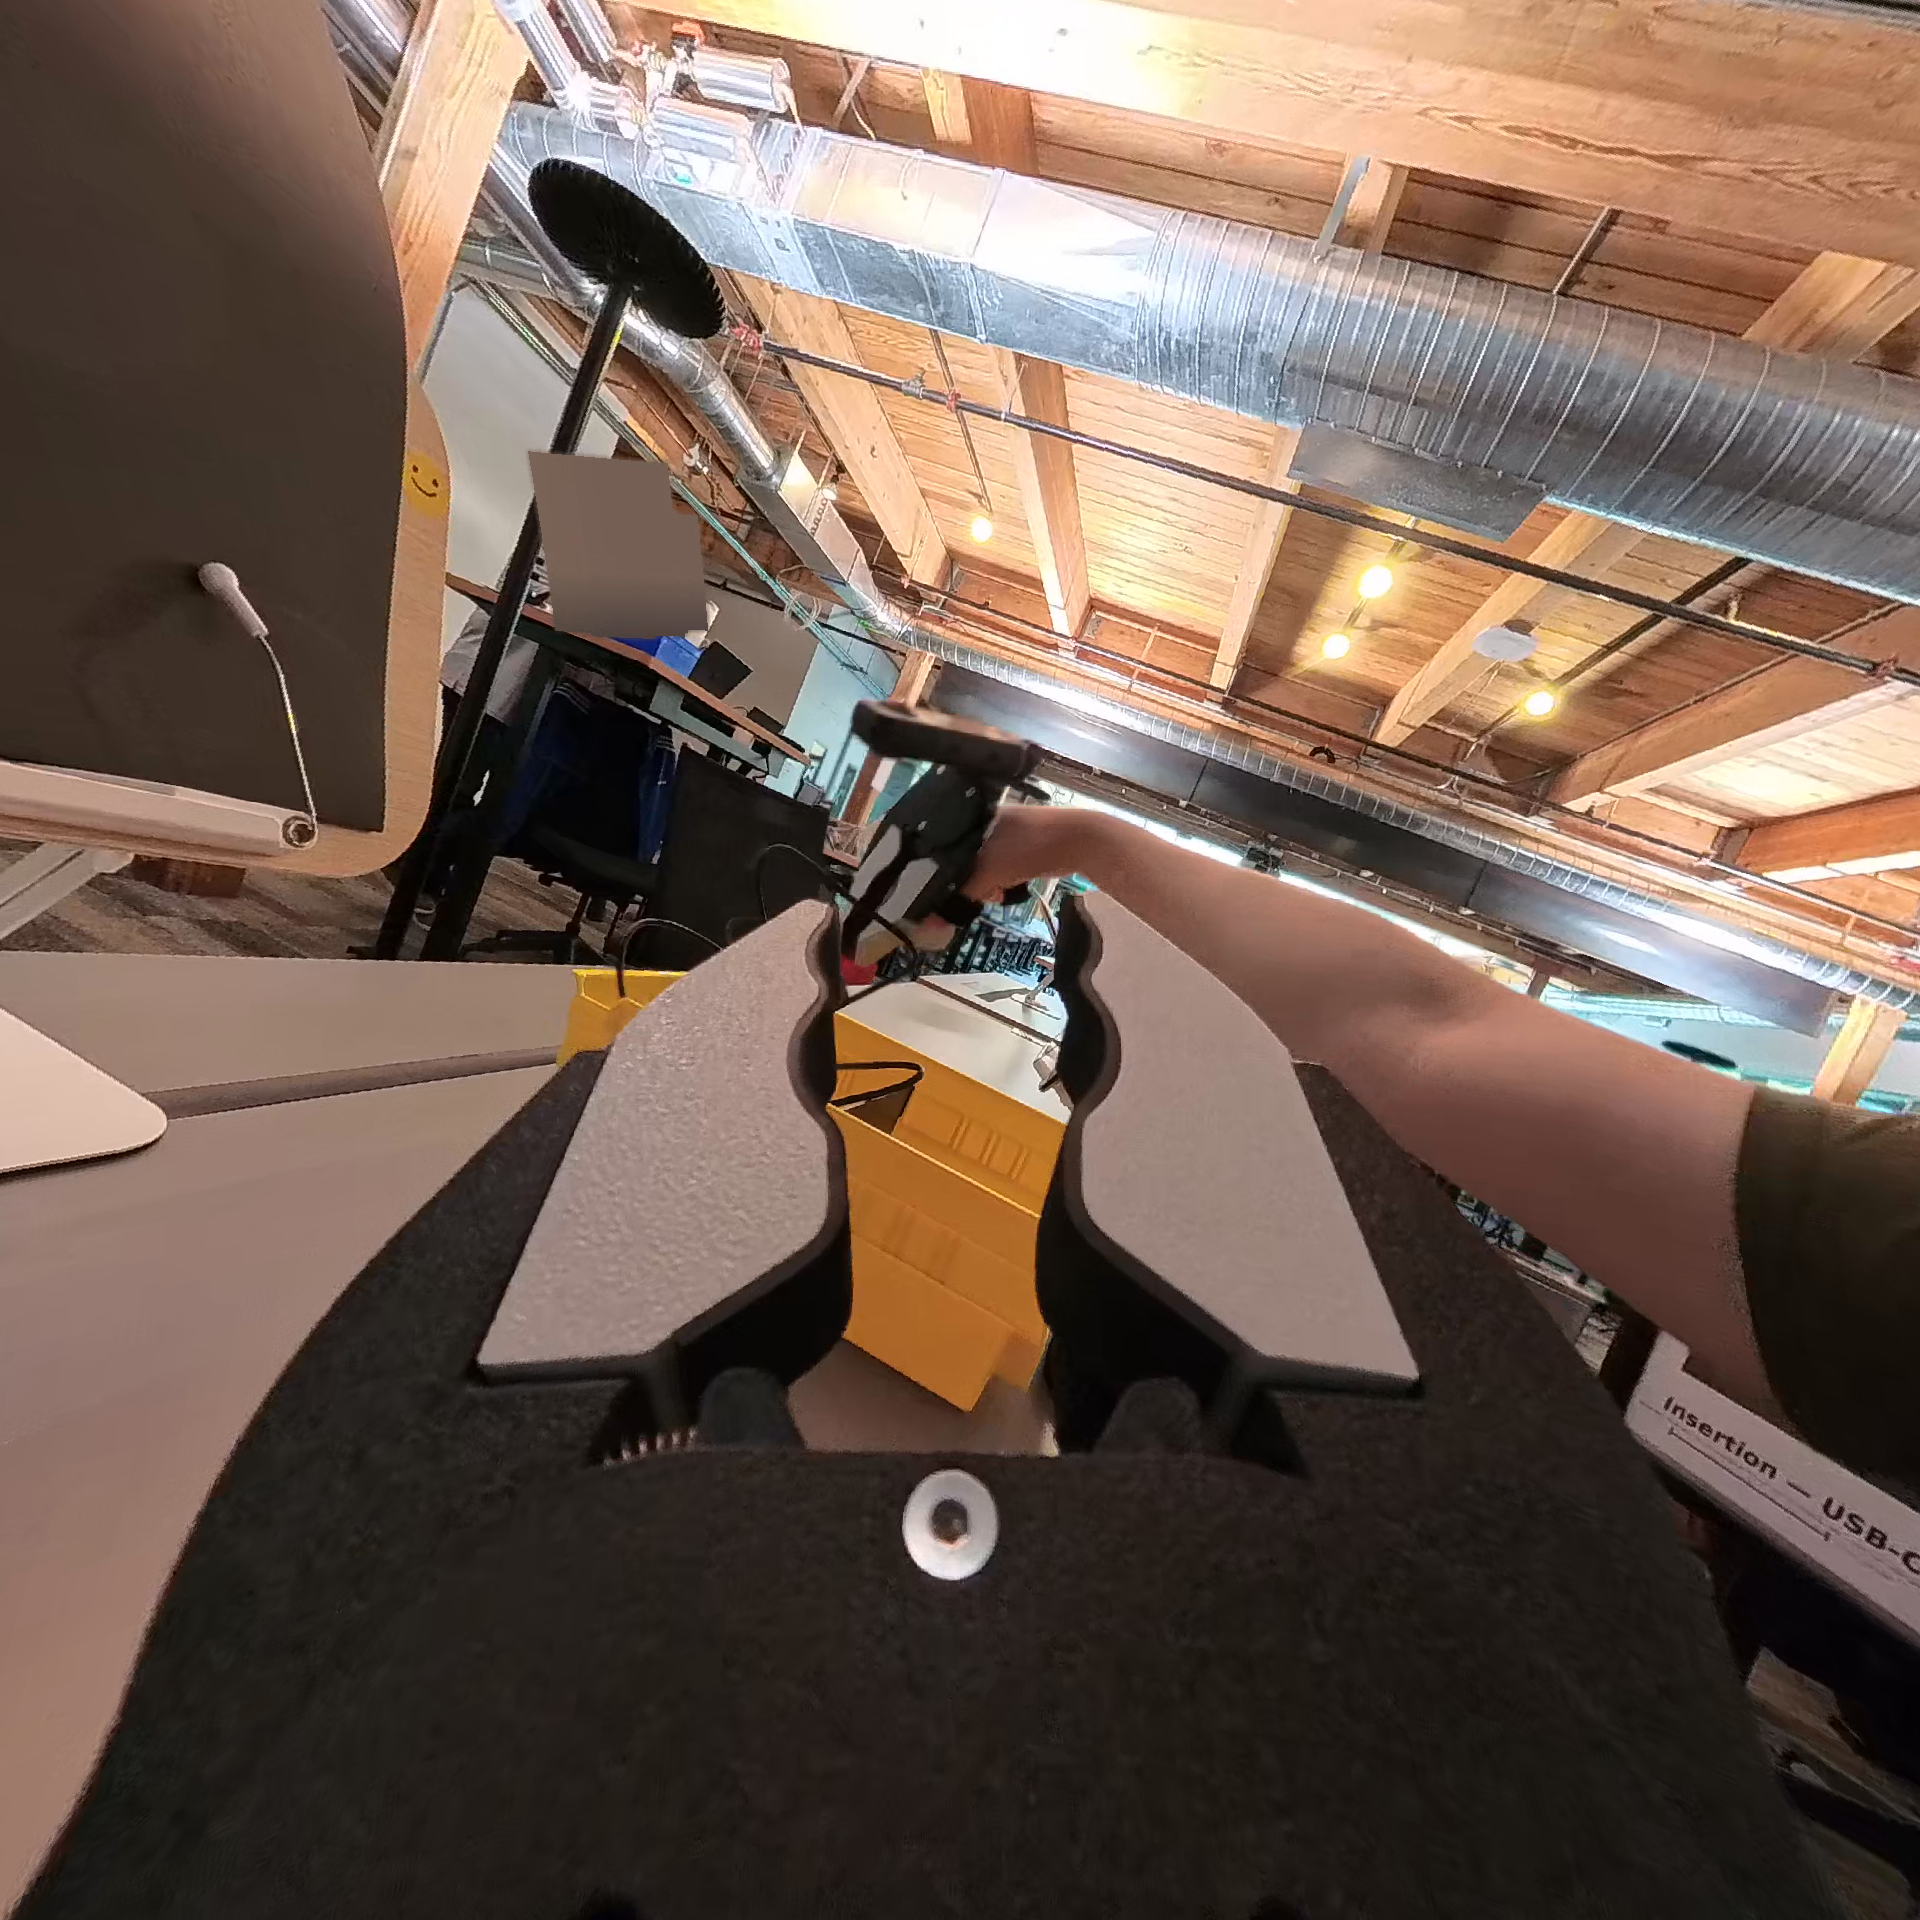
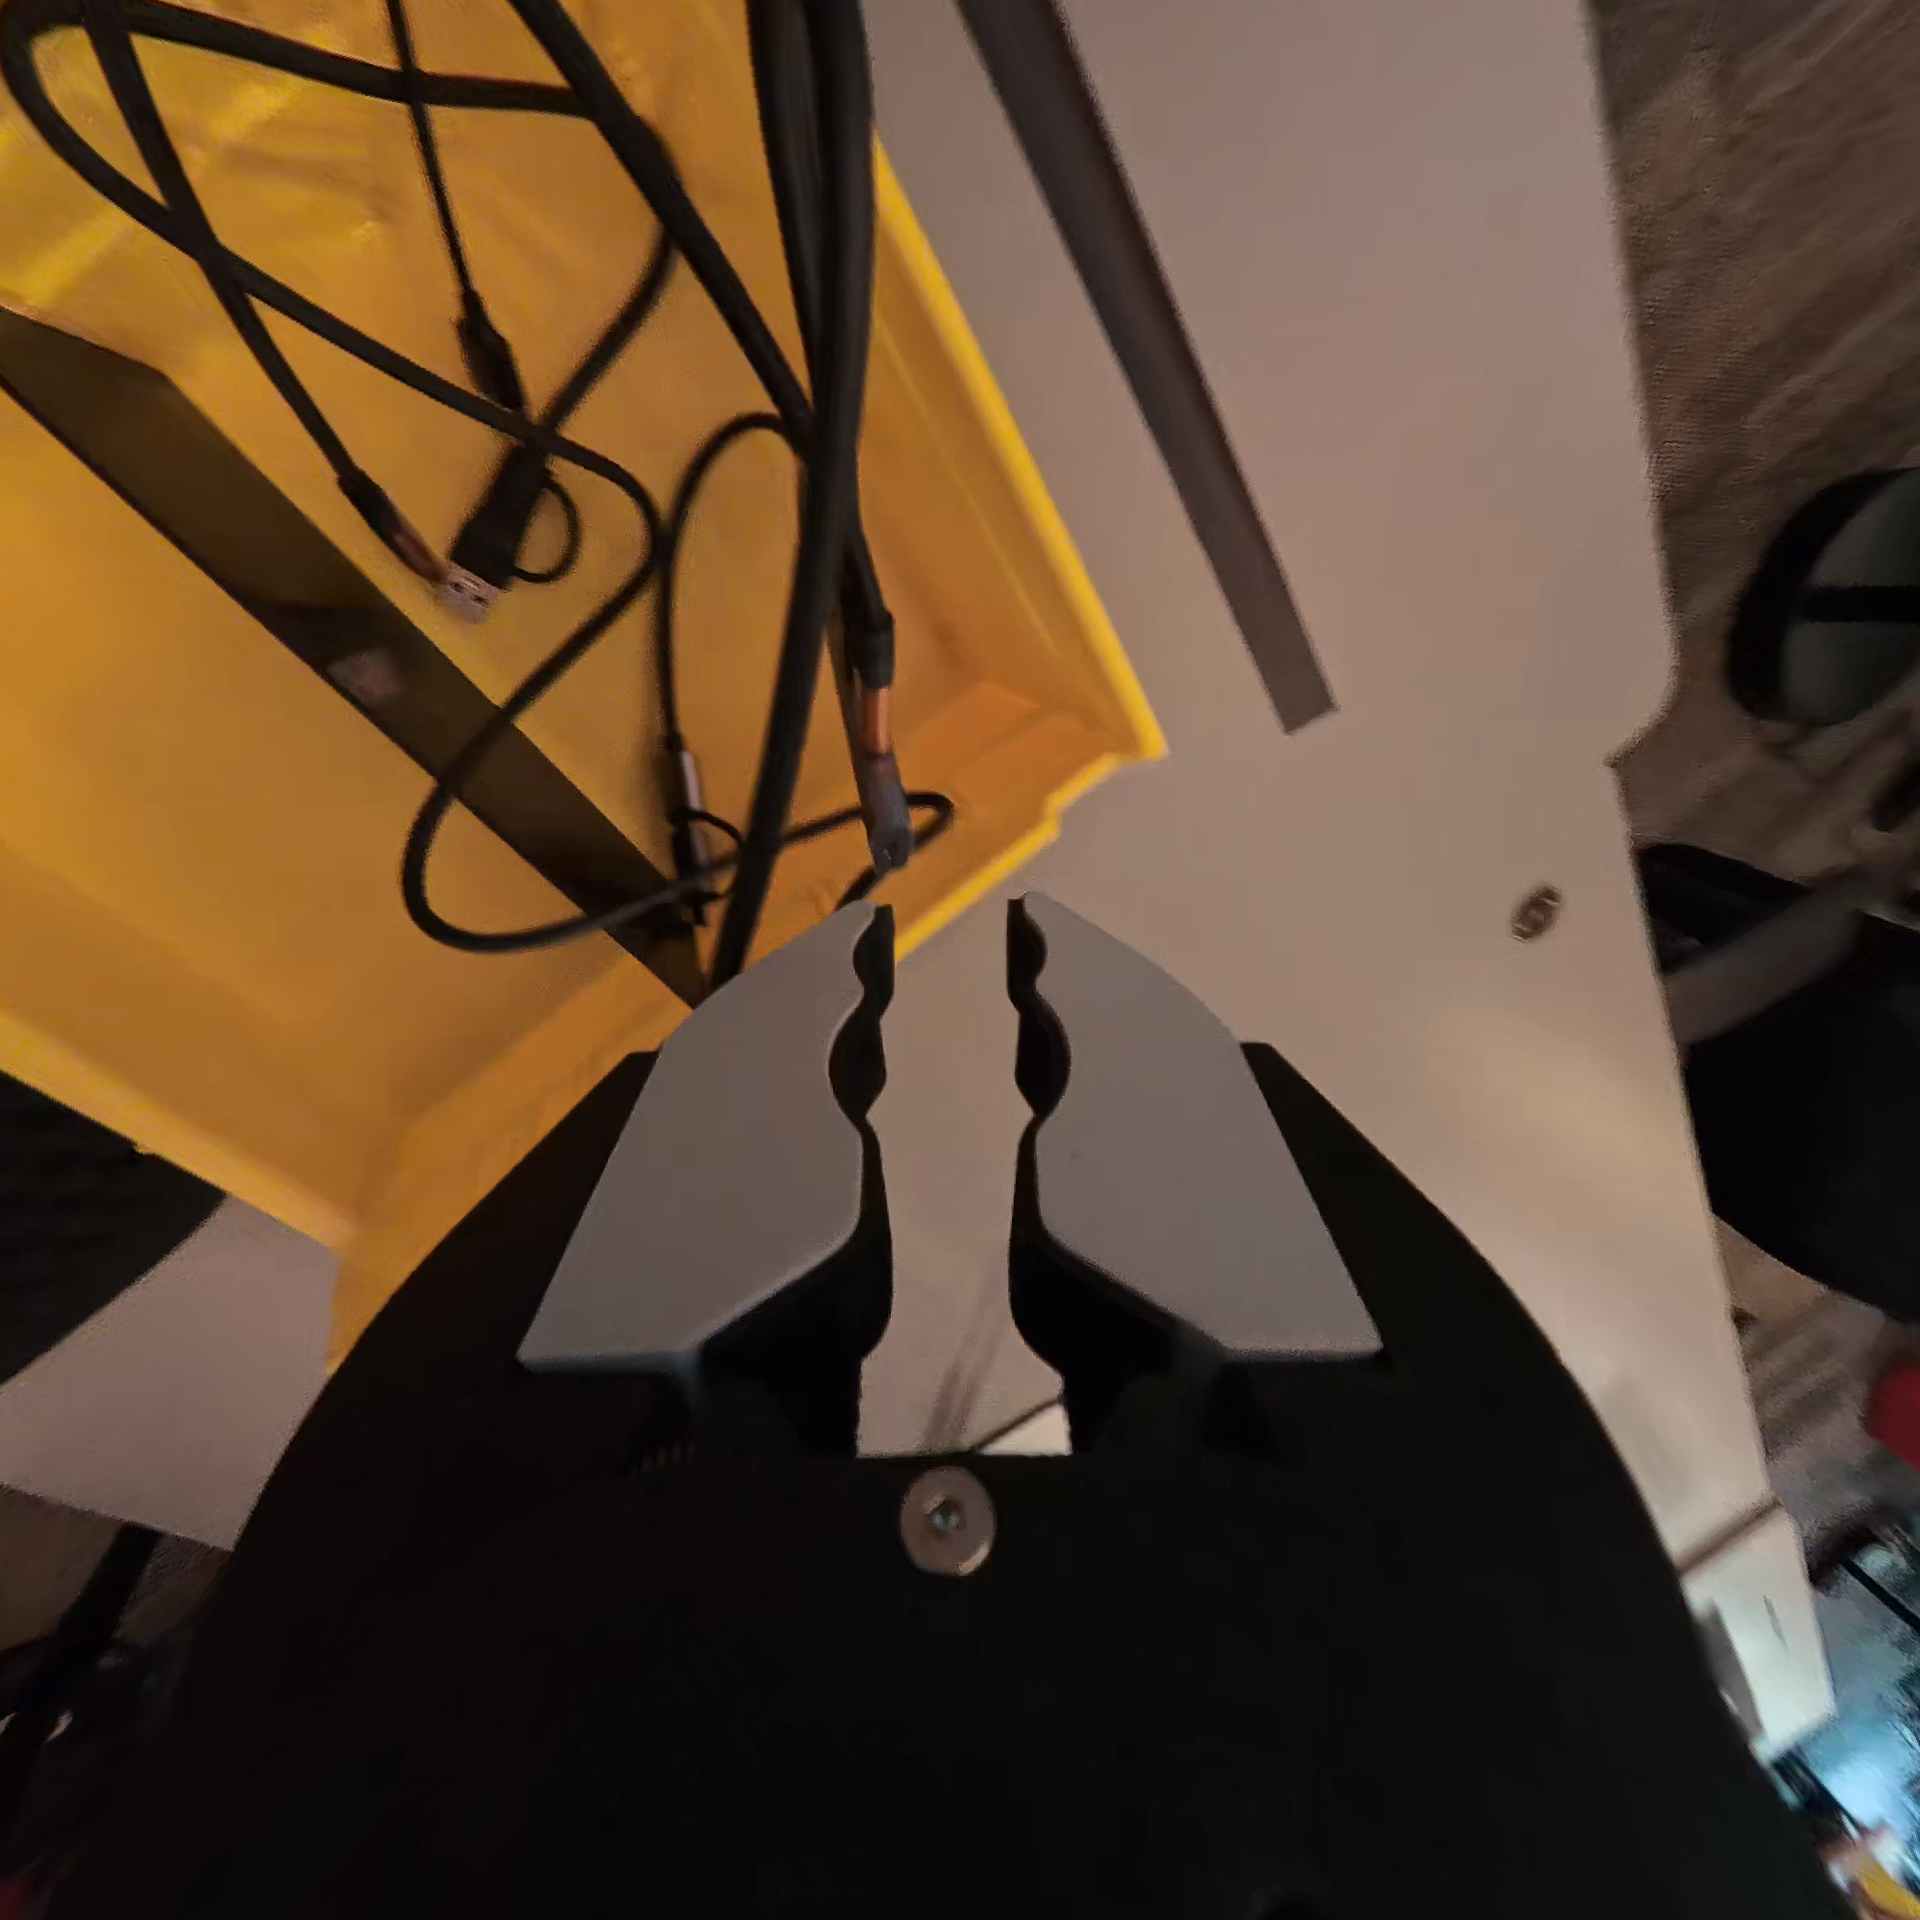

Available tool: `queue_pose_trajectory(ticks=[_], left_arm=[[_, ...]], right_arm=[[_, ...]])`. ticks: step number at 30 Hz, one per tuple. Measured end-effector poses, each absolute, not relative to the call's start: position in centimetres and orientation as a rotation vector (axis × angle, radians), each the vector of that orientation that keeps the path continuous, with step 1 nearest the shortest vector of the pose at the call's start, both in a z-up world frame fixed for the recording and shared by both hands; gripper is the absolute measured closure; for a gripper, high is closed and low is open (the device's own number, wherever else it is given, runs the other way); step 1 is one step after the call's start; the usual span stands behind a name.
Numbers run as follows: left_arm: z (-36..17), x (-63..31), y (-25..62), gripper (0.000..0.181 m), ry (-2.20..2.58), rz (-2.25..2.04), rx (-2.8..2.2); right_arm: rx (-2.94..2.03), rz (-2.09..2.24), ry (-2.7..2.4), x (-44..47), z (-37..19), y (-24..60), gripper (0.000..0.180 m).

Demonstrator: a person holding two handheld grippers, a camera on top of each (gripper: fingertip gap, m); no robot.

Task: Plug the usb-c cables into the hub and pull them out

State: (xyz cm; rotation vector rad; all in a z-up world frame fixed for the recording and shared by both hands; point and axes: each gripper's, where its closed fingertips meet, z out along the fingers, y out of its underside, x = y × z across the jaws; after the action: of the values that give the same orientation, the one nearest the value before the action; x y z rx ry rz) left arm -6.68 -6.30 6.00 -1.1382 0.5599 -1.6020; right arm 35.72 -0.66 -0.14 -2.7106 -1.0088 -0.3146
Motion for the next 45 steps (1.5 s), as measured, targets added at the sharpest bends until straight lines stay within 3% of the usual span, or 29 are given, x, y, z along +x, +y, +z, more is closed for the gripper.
queue_pose_trajectory(ticks=[7, 13, 15, 16, 21, 22, 30, 34, 38, 41, 45], left_arm=[[5.8, -7.0, -6.0, 0.142, 0.545, -1.599, -1.141], [5.6, -6.7, -6.1, 0.143, 0.568, -1.565, -1.148], [5.5, -6.5, -6.1, 0.143, 0.573, -1.548, -1.154], [5.4, -6.4, -6.1, 0.143, 0.578, -1.539, -1.160], [5.1, -5.4, -6.5, 0.145, 0.626, -1.476, -1.200], [4.8, -5.0, -6.5, 0.145, 0.642, -1.440, -1.216], [4.1, -4.7, -6.2, 0.148, 0.781, -0.961, -1.349], [4.1, -11.0, -4.0, 0.148, 0.718, -0.562, -1.568], [-1.4, -23.6, -1.5, 0.152, 0.487, -0.131, -2.179], [-4.0, -28.8, 0.1, 0.155, 0.247, -0.157, -2.384], [-6.1, -30.1, 1.8, 0.136, 0.175, -0.101, -2.521]], right_arm=[[-2.354, -0.514, -0.770, 36.2, 10.8, -0.5, 0.159], [-1.537, -0.167, -0.575, 23.2, 21.3, -3.8, 0.144], [-1.345, -0.103, -0.562, 19.4, 23.0, -6.0, 0.150], [-1.301, -0.079, -0.533, 18.4, 23.4, -6.8, 0.164], [-1.146, 0.171, -0.482, 13.9, 21.9, -9.7, 0.170], [-1.088, 0.181, -0.520, 13.2, 21.7, -9.7, 0.179], [-1.179, 0.266, -0.618, 10.7, 19.8, -7.7, 0.178], [-1.243, 0.210, -0.615, 11.2, 18.8, -6.6, 0.178], [-1.290, 0.156, -0.602, 12.1, 18.2, -5.8, 0.177], [-1.290, 0.177, -0.604, 11.7, 18.0, -5.3, 0.177], [-1.365, 0.125, -0.657, 11.1, 16.3, -4.2, 0.174]])
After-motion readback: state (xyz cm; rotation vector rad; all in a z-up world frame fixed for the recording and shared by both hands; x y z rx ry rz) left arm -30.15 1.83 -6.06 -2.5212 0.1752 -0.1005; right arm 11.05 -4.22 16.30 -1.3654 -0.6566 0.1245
